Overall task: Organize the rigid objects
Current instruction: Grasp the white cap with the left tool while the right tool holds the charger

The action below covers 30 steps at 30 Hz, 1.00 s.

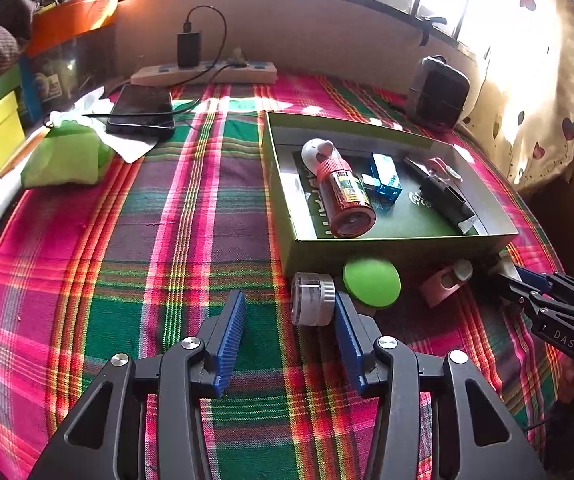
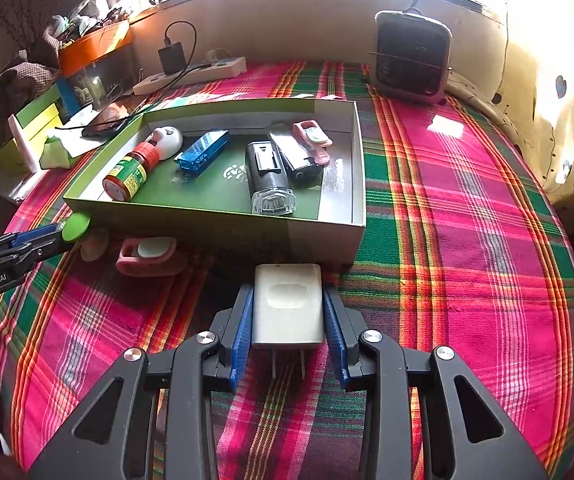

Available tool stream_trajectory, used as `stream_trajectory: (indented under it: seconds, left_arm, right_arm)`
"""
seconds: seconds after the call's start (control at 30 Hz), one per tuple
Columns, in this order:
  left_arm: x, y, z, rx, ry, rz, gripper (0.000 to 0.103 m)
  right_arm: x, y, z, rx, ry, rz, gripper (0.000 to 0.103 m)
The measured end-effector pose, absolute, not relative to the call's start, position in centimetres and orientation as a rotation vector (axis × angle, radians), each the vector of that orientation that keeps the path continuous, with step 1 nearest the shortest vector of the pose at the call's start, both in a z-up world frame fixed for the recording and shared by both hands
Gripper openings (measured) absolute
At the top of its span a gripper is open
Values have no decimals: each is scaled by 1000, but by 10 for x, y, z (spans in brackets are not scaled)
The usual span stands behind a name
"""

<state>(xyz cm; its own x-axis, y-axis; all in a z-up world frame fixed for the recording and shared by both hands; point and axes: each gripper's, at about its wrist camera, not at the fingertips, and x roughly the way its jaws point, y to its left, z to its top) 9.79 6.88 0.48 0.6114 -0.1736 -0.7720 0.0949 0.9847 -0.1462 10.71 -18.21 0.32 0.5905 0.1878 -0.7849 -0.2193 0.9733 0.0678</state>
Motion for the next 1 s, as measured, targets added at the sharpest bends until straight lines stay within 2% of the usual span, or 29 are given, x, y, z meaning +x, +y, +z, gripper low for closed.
stream_trajectory:
  seconds: [0.23,0.3,0.37,0.63,0.73,1.0]
  left_arm:
    - [103,71,4,-114,895,-147,43]
    - [104,72,4,-116,893,-143,40]
    - [104,71,4,-110,892,-137,33]
    - [104,69,3,-108,890,-141,24]
    - [104,69,3,-109,892,-142,18]
    - [104,68,3,-108,892,-142,18]
  right_arm:
    - [107,-182,3,-36,908,237,35]
    - [107,-182,3,-37,908,237,35]
    - [107,-182,3,-37,907,238,35]
    - [107,-182,4,-35,906,239,35]
    - [107,-182,4,-36,906,238,35]
    - [107,-182,3,-35,905,238,35]
